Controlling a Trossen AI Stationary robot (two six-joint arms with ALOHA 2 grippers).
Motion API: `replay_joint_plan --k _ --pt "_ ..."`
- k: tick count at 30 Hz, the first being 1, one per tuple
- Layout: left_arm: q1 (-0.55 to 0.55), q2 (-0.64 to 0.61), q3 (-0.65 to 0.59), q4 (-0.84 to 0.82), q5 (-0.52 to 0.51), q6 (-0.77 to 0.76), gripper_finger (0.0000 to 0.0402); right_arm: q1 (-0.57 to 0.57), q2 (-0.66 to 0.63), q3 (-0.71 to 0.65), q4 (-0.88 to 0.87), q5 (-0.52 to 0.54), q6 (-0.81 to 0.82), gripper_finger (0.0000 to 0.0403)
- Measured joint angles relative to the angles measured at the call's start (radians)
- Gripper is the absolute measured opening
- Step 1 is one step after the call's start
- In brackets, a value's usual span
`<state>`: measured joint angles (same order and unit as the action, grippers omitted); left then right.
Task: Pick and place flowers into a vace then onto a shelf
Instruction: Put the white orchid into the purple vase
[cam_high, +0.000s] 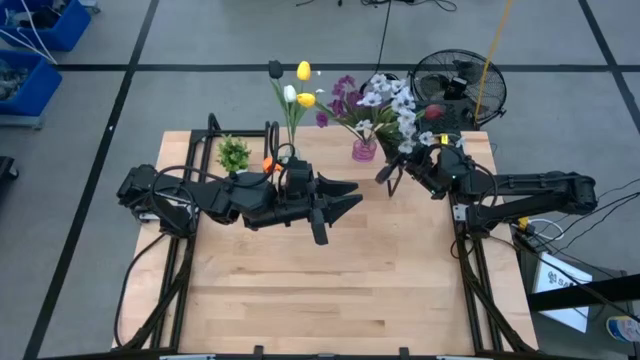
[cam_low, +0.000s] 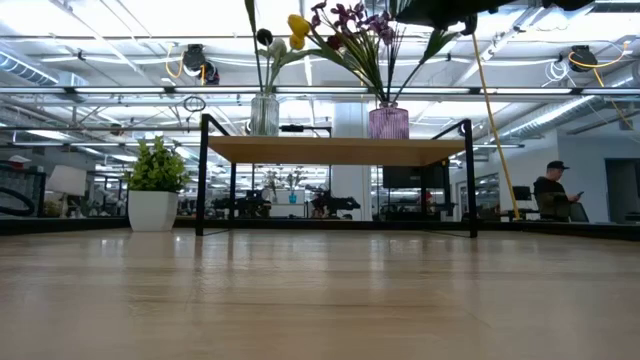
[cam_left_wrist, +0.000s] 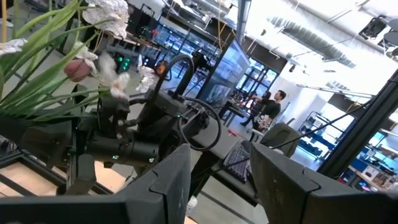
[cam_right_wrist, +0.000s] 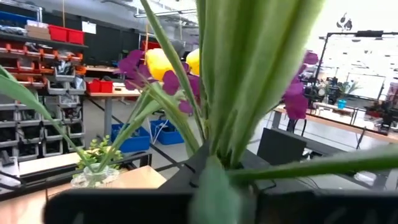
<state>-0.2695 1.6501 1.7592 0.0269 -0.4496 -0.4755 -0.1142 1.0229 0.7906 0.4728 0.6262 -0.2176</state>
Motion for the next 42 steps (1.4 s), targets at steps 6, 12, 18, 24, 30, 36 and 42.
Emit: replay_joint_plan --k 6,12,18,24,30,36,42 --pt "0.001 0.0 0.0 0.0 0.0 0.002 0.017 -0.033 0.005 0.0 -0.021 -0.003 0.037 0.0077" --pt "0.001 0.0 0.0 0.0 -0.004 0.007 0.017 -0.074 0.029 0.0 -0.104 -0.016 0.123 0.0128" --pt "0.001 0.0 0.0 0.0 -0.004 0.008 0.017 -0.082 0.038 -0.001 -0.053 -0.055 0.095 0.0152" --pt "0.001 0.0 0.0 0.0 -0.004 0.008 0.017 -0.057 -0.021 -0.001 -0.006 -0.051 0.03 0.0161" --pt "0.001 0.0 0.0 0.0 -0.004 0.008 0.017 -0.028 -0.108 -0.001 -0.006 -0.05 0.011 0.0162" --pt "0.001 0.0 0.0 0.001 -0.004 0.016 0.017 0.01 -0.211 -0.001 0.038 -0.05 -0.084 0.0166" --pt "-0.001 -0.049 -0.002 0.001 -0.005 0.095 0.017 0.097 -0.326 -0.001 0.137 -0.051 -0.151 0.0165"
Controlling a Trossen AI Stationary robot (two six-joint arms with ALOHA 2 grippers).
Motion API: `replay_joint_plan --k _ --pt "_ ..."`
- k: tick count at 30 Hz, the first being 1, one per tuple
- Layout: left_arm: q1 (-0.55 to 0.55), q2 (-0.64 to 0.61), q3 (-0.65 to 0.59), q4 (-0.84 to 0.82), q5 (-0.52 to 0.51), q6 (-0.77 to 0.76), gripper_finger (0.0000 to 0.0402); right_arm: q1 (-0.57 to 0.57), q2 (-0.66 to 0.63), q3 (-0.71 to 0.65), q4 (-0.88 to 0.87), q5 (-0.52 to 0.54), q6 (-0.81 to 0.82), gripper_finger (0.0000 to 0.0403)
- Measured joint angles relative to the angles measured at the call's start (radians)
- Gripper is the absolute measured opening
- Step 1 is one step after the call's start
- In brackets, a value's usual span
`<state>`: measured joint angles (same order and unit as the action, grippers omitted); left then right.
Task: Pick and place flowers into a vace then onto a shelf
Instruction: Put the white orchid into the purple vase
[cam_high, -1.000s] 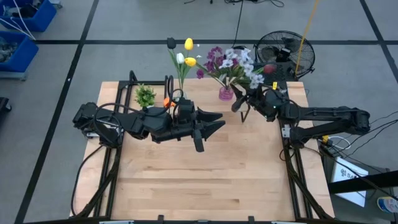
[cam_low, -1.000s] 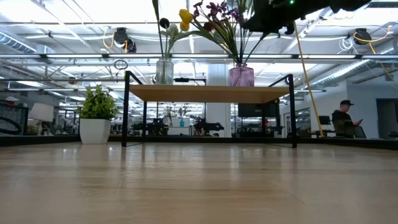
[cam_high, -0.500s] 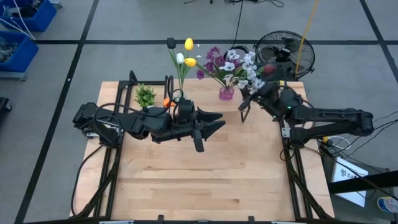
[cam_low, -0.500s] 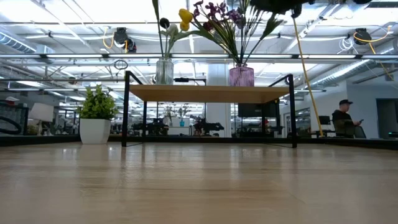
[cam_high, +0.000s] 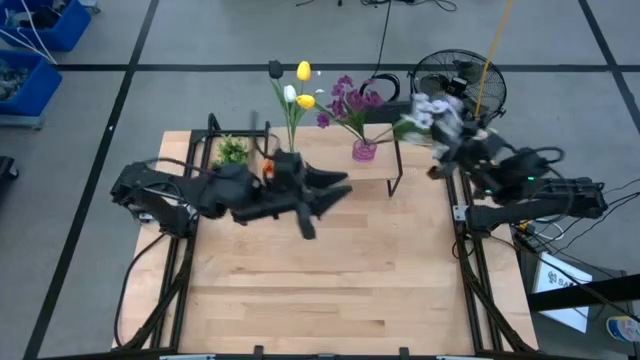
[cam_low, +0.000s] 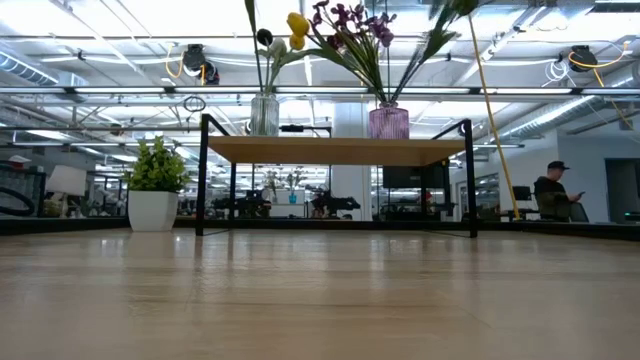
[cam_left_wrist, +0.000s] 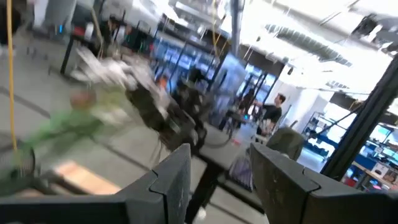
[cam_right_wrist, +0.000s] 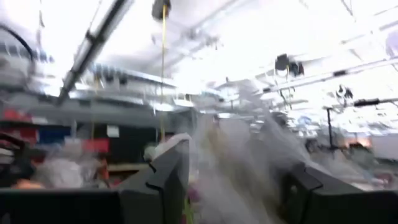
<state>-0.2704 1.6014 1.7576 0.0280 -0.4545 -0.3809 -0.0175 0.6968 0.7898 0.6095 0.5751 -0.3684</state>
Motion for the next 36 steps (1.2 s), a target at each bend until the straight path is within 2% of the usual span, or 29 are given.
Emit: replay_joint_plan --k 5,9,12,21,26,31,33,36 --pt "0.0 -0.076 0.0 0.0 -0.004 0.113 0.017 0.07 -0.082 0.0 0.007 0.0 -0.057 0.0166" --pt "0.003 -0.109 0.002 0.011 -0.069 0.173 0.017 0.085 -0.082 0.001 -0.062 0.0 -0.067 0.0165" --pt "0.004 -0.104 0.002 0.004 -0.107 0.191 0.017 0.083 -0.035 0.0 -0.097 0.002 -0.054 0.0165" --pt "-0.015 -0.069 0.002 -0.012 -0.091 0.135 0.017 0.05 0.149 0.0 0.003 0.0 -0.115 0.0164" --pt "-0.043 -0.069 0.002 -0.012 -0.093 0.137 0.017 0.033 0.181 0.0 0.106 0.0 -0.089 0.0164" --pt "-0.04 -0.069 0.002 -0.083 -0.096 0.189 0.017 0.011 0.181 0.003 0.215 0.0 -0.1 0.0159" --pt "-0.022 -0.069 0.002 -0.125 -0.096 0.193 0.017 0.009 0.182 0.028 0.187 0.001 -0.073 0.0148" --pt "0.025 -0.056 0.002 -0.17 -0.1 0.167 0.017 0.009 0.193 0.085 0.054 0.0 -0.038 0.0118"
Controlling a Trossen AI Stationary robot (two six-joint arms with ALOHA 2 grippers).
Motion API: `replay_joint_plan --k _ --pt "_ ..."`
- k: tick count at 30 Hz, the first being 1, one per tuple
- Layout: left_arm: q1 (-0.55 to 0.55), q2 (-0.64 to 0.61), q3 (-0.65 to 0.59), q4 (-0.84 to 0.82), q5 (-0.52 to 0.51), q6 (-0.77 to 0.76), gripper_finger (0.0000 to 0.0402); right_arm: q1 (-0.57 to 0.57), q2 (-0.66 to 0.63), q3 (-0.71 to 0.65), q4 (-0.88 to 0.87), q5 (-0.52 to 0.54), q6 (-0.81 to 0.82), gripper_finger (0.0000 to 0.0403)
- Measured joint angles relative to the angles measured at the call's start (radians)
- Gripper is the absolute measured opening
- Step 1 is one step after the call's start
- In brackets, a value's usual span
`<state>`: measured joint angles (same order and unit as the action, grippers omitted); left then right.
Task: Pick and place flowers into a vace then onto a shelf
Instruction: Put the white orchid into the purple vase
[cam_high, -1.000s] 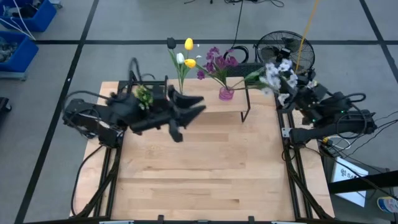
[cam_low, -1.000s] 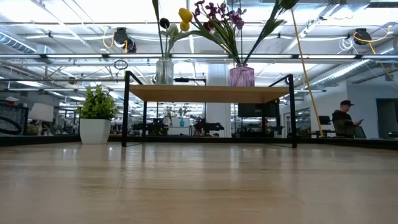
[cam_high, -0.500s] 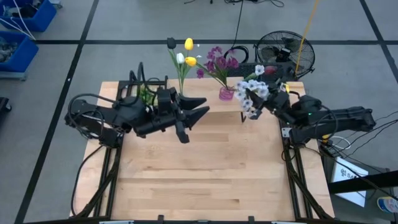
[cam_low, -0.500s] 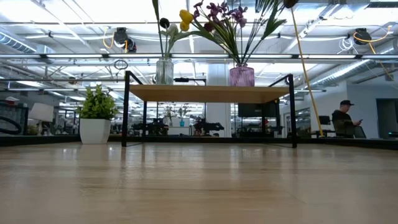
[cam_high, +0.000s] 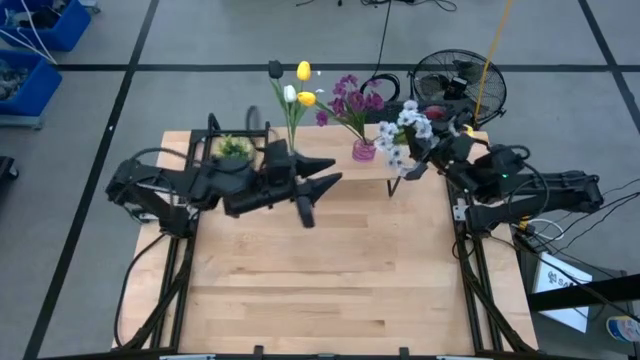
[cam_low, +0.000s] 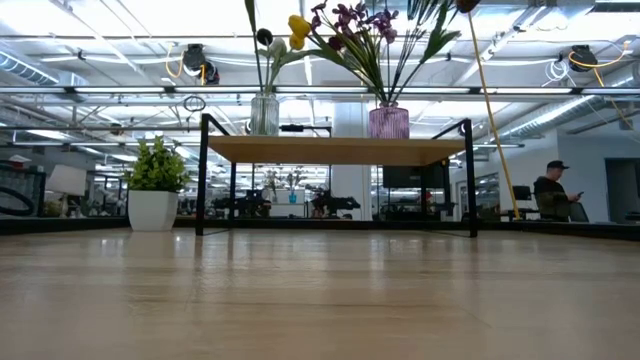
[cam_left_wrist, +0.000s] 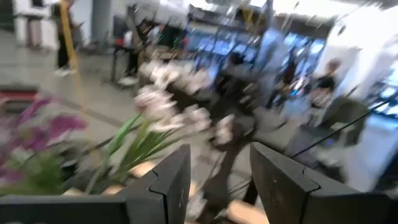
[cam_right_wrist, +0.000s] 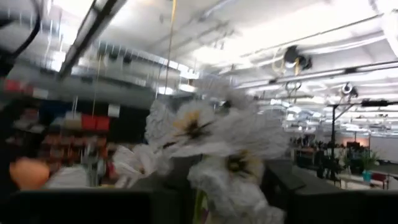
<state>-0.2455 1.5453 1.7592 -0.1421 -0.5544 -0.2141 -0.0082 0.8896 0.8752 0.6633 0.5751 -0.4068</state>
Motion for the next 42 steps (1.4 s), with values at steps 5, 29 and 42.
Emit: replay_joint_plan --k 5,29,42 --pt "0.09 0.043 0.0 -0.049 0.03 -0.008 0.0157 0.0 0.058 0.075 -0.145 -0.001 0.005 0.0045" --pt "0.21 0.125 -0.001 0.163 0.093 0.084 0.0005 -0.078 0.158 0.145 -0.274 0.026 0.159 0.0014" --pt "0.193 0.107 0.0 0.166 0.093 0.08 0.0044 -0.061 0.141 0.143 -0.273 0.026 0.191 0.0102"
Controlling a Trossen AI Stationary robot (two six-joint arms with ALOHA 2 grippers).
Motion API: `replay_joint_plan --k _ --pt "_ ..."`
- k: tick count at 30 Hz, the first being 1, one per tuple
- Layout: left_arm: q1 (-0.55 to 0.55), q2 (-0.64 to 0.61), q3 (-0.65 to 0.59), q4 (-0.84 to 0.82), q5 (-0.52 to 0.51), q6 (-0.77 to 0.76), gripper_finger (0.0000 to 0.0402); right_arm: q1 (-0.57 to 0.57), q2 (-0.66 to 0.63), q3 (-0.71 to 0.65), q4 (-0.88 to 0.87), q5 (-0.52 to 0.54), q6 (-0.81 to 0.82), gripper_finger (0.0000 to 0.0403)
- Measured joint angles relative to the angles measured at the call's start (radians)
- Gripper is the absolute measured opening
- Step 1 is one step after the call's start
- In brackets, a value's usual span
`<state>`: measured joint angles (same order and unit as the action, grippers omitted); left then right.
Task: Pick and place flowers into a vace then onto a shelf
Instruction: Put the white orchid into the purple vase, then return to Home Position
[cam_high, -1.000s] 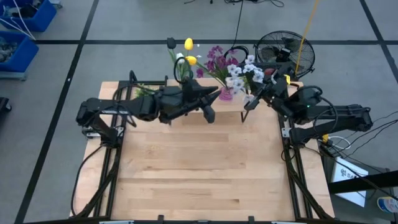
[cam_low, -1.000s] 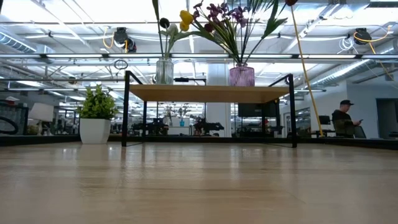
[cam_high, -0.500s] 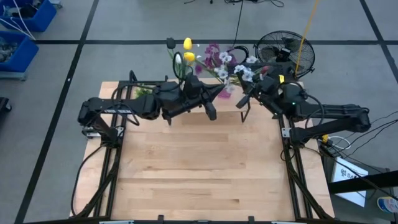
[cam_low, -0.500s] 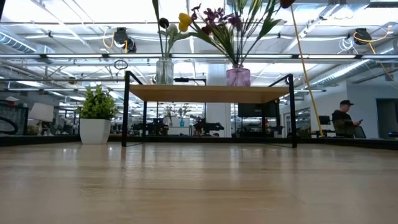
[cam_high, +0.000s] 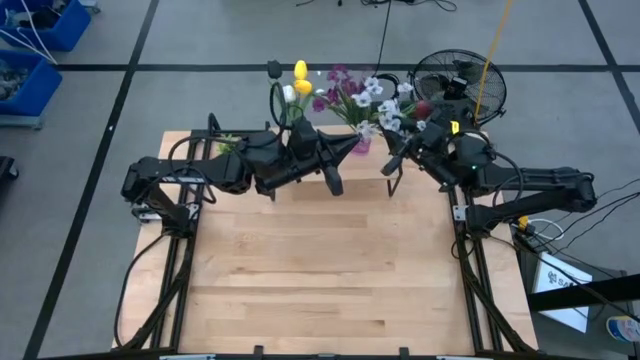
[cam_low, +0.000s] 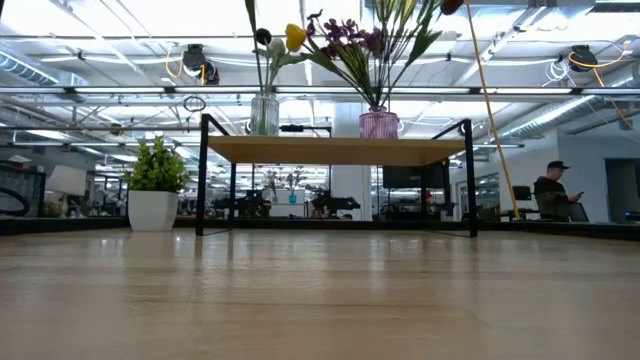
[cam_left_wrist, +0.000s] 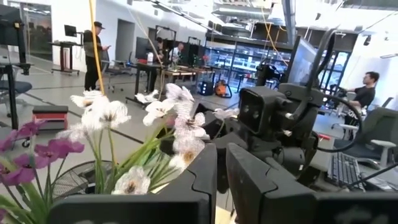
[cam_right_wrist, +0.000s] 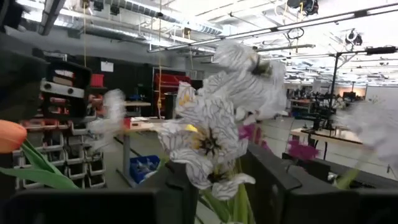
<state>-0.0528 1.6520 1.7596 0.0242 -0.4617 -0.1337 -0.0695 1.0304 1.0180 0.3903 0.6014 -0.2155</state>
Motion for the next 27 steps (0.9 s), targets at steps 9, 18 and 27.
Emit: replay_joint_plan --k 9,18,27 --pt "-0.002 0.0 0.0 0.004 0.0 -0.004 0.0044 0.007 -0.044 0.0 0.056 0.0 -0.034 0.0144" --pt "-0.002 0.0 0.0 0.004 0.0 -0.002 0.0044 0.007 -0.102 0.0 0.092 0.0 -0.082 0.0153" --pt "-0.002 0.0 0.0 0.017 0.0 0.0 0.0044 0.007 -0.142 0.0 0.122 -0.003 -0.119 0.0153"
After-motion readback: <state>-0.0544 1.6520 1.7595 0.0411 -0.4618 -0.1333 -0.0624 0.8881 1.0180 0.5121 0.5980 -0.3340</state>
